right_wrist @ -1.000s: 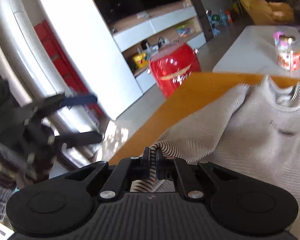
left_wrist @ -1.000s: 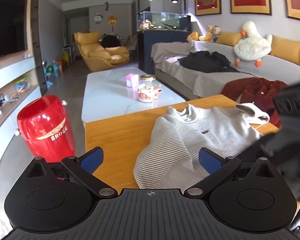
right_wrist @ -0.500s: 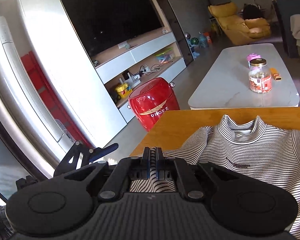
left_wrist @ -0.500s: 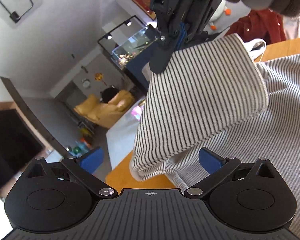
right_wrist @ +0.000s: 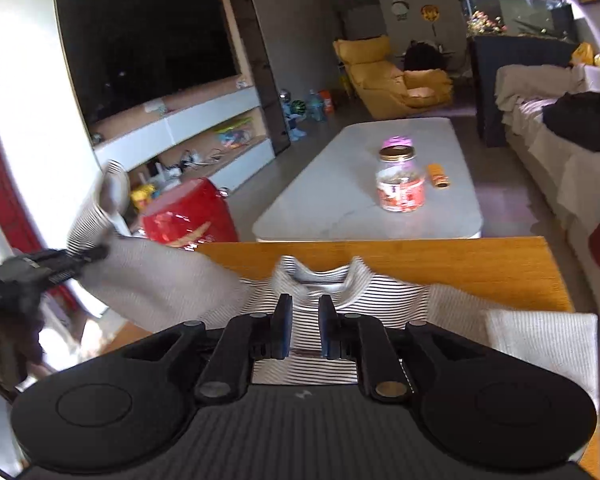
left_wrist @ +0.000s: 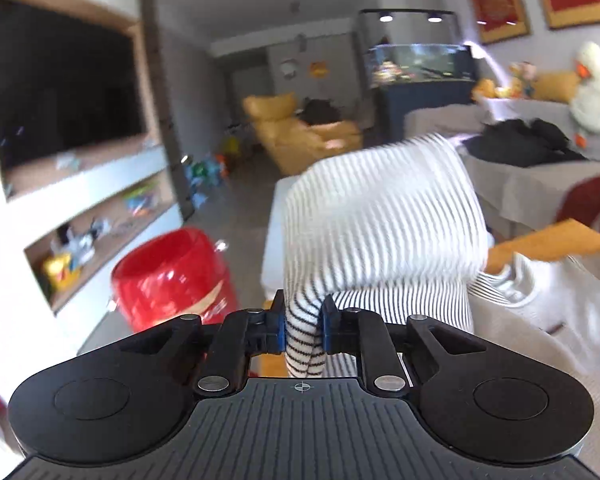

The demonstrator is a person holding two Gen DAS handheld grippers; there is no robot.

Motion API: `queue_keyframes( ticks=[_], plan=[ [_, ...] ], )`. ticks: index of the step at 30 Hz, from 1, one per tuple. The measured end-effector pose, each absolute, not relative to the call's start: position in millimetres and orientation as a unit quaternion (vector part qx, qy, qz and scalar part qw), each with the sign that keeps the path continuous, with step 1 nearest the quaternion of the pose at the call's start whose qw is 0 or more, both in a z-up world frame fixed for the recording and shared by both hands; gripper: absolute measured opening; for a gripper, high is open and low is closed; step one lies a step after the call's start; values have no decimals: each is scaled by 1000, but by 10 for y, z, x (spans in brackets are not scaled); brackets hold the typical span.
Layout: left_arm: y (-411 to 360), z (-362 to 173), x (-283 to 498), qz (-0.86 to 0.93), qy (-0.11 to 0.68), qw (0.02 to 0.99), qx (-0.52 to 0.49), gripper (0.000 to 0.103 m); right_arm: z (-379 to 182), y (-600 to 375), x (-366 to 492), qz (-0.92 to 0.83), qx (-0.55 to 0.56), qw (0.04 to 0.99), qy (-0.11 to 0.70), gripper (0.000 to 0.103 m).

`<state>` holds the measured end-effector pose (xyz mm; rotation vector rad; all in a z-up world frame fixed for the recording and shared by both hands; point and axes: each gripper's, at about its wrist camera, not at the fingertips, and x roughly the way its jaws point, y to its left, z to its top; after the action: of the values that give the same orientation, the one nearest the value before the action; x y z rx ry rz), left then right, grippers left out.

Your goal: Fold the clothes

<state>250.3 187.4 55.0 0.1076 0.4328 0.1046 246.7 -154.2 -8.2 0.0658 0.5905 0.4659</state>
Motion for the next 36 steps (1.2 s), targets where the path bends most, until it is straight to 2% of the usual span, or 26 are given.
queue_keyframes(
  ticks=[4, 7, 11, 12, 13, 14, 15, 17, 18, 23, 25, 26, 28, 29, 30, 36],
  plan=[
    [2161, 443, 2581, 60, 250, 966, 6, 17, -371, -1447, 2849, 187, -47, 936, 294, 27],
    [2272, 316, 2618, 65, 269, 961, -10, 17, -561, -1312, 3225, 176, -76, 934, 301, 31],
    [2387, 263, 2627, 71, 284, 956, -25, 17, -792, -1068, 3708, 180, -101, 927, 313, 45],
    [2406, 251, 2615, 71, 286, 955, -29, 17, -849, -1009, 3805, 186, -101, 922, 323, 44],
    [2427, 238, 2601, 73, 287, 954, -33, 17, -870, -947, 3851, 189, -110, 920, 325, 39],
    [2460, 222, 2594, 75, 289, 954, -37, 17, -892, -885, 3896, 192, -120, 918, 326, 18],
    [2483, 221, 2599, 78, 291, 953, -39, 17, -910, -829, 3942, 193, -129, 916, 327, 10],
    [2520, 218, 2611, 86, 293, 952, -38, 17, -893, -816, 4040, 172, -143, 920, 321, 6],
    [2532, 209, 2620, 88, 294, 951, -37, 17, -884, -809, 4088, 162, -150, 922, 318, 0],
    [2548, 148, 2683, 99, 301, 947, -47, 17, -880, -971, 4271, 134, -127, 923, 338, 0],
    [2576, 136, 2672, 100, 297, 947, -63, 17, -728, -1150, 4037, 143, -101, 933, 315, 2],
    [2592, 147, 2664, 101, 295, 947, -77, 17, -654, -1234, 3881, 149, -94, 937, 303, 7],
    [2610, 204, 2634, 99, 286, 947, -108, 17, -506, -1403, 3568, 160, -80, 944, 279, 28],
    [2601, 261, 2620, 96, 275, 949, -120, 17, -432, -1488, 3411, 165, -73, 947, 267, 47],
    [2556, 334, 2612, 92, 262, 953, -123, 17, -358, -1573, 3254, 170, -66, 950, 255, 52],
    [2068, 802, 2641, 43, 187, 975, -114, 17, -350, -1839, 2574, 174, -55, 949, 257, 56]
  ],
)
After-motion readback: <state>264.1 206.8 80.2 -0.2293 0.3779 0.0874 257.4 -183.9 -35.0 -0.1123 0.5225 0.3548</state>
